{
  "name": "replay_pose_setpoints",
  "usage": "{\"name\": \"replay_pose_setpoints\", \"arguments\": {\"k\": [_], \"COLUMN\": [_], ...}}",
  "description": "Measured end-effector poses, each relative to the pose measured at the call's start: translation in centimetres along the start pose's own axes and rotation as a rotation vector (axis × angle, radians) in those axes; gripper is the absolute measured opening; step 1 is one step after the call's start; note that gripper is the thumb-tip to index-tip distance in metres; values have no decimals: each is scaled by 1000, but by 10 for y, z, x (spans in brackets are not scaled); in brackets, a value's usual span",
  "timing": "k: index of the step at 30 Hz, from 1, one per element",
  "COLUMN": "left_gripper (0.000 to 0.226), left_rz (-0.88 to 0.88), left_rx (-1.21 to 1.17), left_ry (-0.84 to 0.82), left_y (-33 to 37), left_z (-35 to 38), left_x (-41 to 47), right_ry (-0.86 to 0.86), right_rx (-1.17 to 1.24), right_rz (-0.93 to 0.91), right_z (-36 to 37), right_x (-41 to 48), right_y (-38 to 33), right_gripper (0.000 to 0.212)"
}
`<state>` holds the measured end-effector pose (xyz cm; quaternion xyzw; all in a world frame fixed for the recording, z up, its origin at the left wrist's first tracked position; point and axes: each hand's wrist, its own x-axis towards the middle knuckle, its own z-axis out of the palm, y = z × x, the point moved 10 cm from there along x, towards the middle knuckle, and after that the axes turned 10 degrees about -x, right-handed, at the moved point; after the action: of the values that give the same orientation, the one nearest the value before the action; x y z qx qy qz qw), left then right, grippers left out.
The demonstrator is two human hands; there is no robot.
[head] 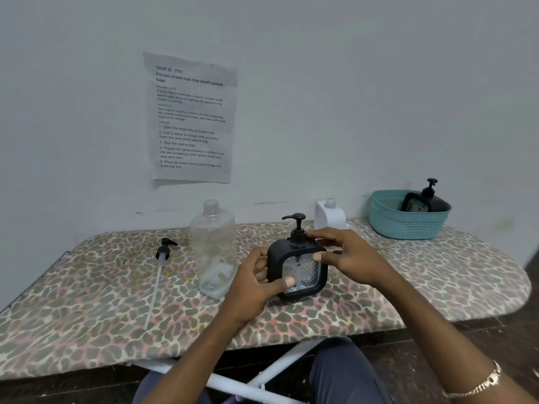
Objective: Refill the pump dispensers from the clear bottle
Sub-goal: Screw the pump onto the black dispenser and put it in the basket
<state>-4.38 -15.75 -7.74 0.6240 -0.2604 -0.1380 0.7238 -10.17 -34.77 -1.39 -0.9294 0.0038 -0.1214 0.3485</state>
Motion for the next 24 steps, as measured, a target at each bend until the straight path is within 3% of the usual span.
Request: {"name": "replay_pose_setpoints", "arguments": {"k": [11,24], "left_gripper": [54,51], "left_rz": [48,148], "left_rx": [14,99], "left_ry": [-160,-171], "left_y": [53,101], "left_z": [56,141], "left_x": [59,149], "right_ry": [94,119], "right_rx": [17,33], "right_rz": [-23,-112], "right_z": [-82,-196], "right_x": [16,51], "right_y": [10,36], "right_gripper": [45,41]}}
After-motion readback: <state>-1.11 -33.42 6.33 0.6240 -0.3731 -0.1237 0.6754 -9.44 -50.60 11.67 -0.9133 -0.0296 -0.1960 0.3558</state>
